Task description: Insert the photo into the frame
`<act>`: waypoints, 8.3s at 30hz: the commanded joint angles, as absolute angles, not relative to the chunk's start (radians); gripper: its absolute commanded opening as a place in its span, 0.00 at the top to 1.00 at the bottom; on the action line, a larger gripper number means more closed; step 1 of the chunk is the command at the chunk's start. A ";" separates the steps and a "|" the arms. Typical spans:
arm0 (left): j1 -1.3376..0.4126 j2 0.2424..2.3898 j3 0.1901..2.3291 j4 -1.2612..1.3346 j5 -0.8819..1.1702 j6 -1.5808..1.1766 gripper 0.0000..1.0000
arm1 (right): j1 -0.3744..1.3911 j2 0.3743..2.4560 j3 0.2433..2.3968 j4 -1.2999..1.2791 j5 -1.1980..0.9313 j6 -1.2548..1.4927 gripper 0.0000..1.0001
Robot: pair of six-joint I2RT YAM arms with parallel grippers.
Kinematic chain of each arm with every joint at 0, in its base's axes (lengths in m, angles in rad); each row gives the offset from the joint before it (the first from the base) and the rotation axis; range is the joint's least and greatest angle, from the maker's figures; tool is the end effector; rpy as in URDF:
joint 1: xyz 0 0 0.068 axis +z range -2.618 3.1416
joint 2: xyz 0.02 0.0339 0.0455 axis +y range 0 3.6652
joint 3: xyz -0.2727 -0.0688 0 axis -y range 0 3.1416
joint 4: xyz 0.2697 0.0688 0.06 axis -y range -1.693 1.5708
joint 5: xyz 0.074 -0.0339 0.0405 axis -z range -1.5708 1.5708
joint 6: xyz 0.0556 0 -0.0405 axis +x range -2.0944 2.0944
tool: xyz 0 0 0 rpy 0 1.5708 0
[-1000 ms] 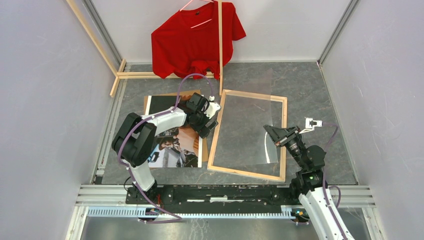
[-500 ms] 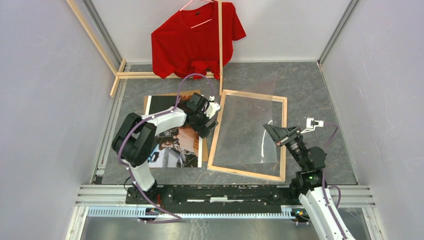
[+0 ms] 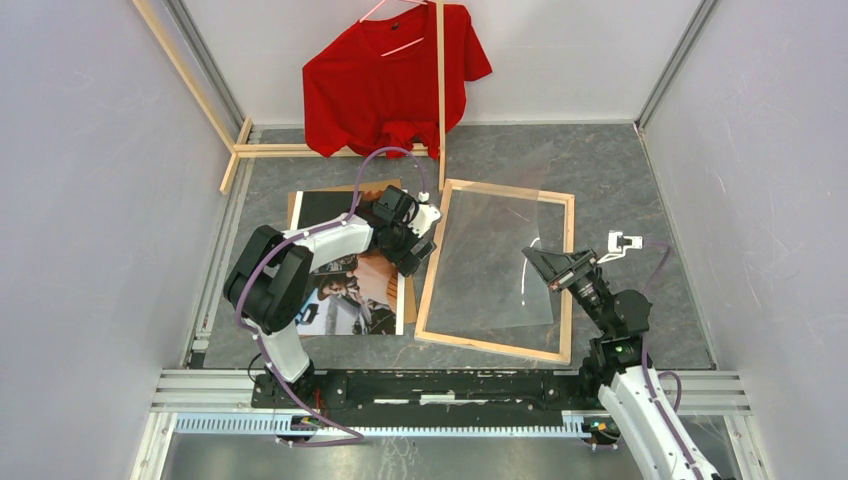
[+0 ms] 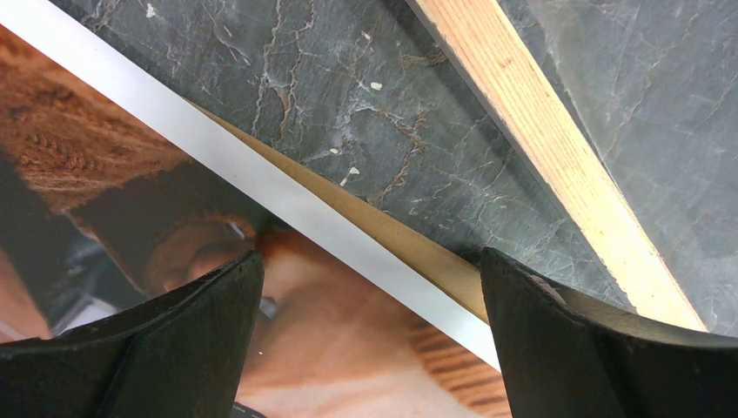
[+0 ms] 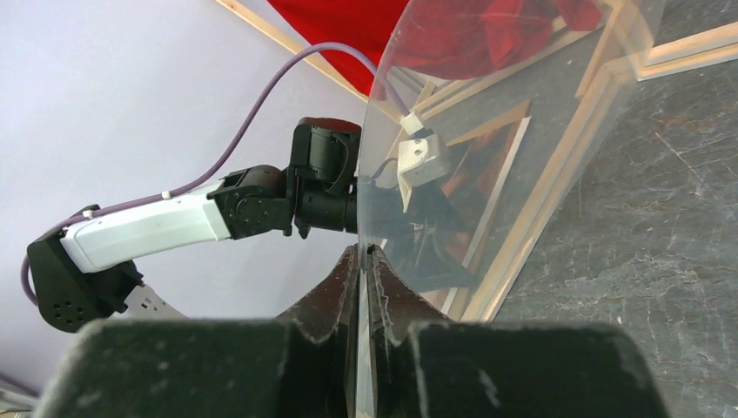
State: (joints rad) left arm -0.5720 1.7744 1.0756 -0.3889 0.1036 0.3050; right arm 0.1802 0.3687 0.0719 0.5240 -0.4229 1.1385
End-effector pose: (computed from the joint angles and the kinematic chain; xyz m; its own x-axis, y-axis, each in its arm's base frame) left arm 0.3166 -0.2107 0.1385 -0.5364 0.7006 -0.4706 0.7757 0.6290 0.0521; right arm 0.1559 0.0516 0.2184 -0.4128 0.7664 -0.4921 -0.4345 0.3092 0.8459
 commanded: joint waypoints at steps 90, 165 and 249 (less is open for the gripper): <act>-0.575 1.769 1.048 -0.364 0.106 0.342 0.00 | -0.126 1.018 0.628 -0.196 -0.607 0.389 0.63; -0.457 1.779 1.101 -0.388 0.211 0.300 0.00 | -0.073 0.716 0.443 0.068 -0.870 0.659 0.94; -0.235 1.705 1.210 -0.432 0.261 0.283 0.00 | -0.060 0.709 0.290 0.374 -0.701 1.055 1.00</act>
State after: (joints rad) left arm -0.2352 1.7599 1.2026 -0.4259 0.2756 0.2863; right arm -0.0605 0.7349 0.4011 0.4660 -0.7708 1.1515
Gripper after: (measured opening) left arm 0.996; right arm 0.006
